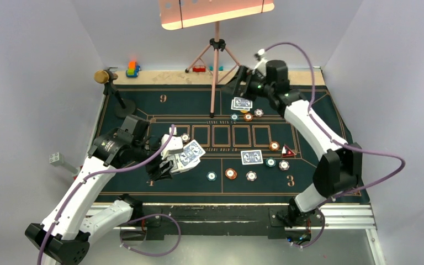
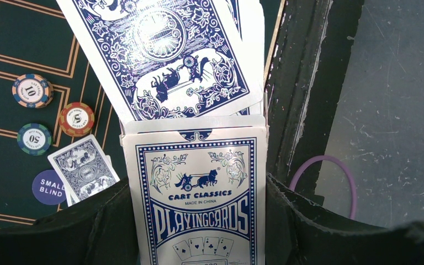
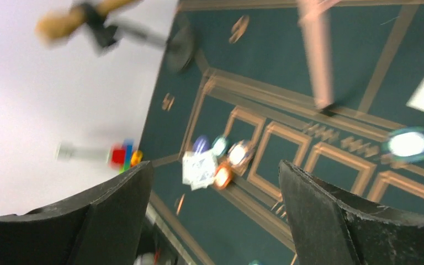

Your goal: Distribute texas hold em gaming equipment

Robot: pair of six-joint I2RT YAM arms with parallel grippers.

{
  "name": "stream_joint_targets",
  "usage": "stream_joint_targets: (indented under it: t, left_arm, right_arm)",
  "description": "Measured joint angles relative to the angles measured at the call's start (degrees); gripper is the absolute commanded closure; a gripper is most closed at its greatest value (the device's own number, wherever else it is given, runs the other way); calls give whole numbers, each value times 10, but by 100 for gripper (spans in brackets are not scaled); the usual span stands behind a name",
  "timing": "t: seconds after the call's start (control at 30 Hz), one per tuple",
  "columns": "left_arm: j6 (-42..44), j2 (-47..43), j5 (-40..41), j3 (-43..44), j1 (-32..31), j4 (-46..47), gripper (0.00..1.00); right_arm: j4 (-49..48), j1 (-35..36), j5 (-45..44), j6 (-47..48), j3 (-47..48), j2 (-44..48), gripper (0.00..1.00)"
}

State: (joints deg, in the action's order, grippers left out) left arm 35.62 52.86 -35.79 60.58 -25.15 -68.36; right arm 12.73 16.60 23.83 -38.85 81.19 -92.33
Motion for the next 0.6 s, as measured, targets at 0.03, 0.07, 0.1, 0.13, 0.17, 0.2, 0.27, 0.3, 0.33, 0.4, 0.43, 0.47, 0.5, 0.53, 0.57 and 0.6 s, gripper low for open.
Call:
stream_joint_targets:
  t: [0.03,0.07,0.1,0.13,0.17,0.2,0.27,0.3,0.33,0.4,0.43,0.47,0.5,0.53,0.57,0.6]
  left_arm:
    - [0,0,0,0,0,0,100]
    - [0,0,0,0,0,1,100]
    - [0,0,0,0,0,1,100]
    - [0,0,0,0,0,1,100]
    - [0,0,0,0,0,1,100]
    - [0,0,0,0,0,1,100]
    - [0,0,0,0,0,3,100]
    - [0,0,0,0,0,5,100]
    - [0,0,0,0,0,6,100]
    - [0,1,0,0,0,7,100]
    - [0,2,0,0,0,8,100]
    - [0,2,0,0,0,10,100]
    - [0,3,0,0,0,11,100]
    - [0,4,0,0,0,12,100]
    - [0,4,0,0,0,13,100]
    - [0,4,0,0,0,14,100]
  right_arm:
    - [-9,21,27,6,-14,17,11]
    - [-16,43,49,12,-32,31,10]
    - [-22,63,65,15,-50,41,9]
    - [-27,84,80,16,-75,53,9]
    - [-32,106,94,16,-104,64,9]
    - [-36,127,106,14,-133,75,8]
    - [-41,162,126,7,-179,92,7]
    - [-42,172,133,3,-190,97,7]
    - [-44,184,136,-1,-200,103,7]
    - [-55,204,141,-9,-207,115,6]
    - [-64,213,143,-12,-207,119,6]
    - [-71,220,145,-13,-207,122,6]
    - [-79,227,146,-15,-207,126,5]
    - [-85,233,147,-17,-207,128,5]
    - [-93,238,149,-21,-207,129,5]
    - [-100,240,149,-24,-207,128,4]
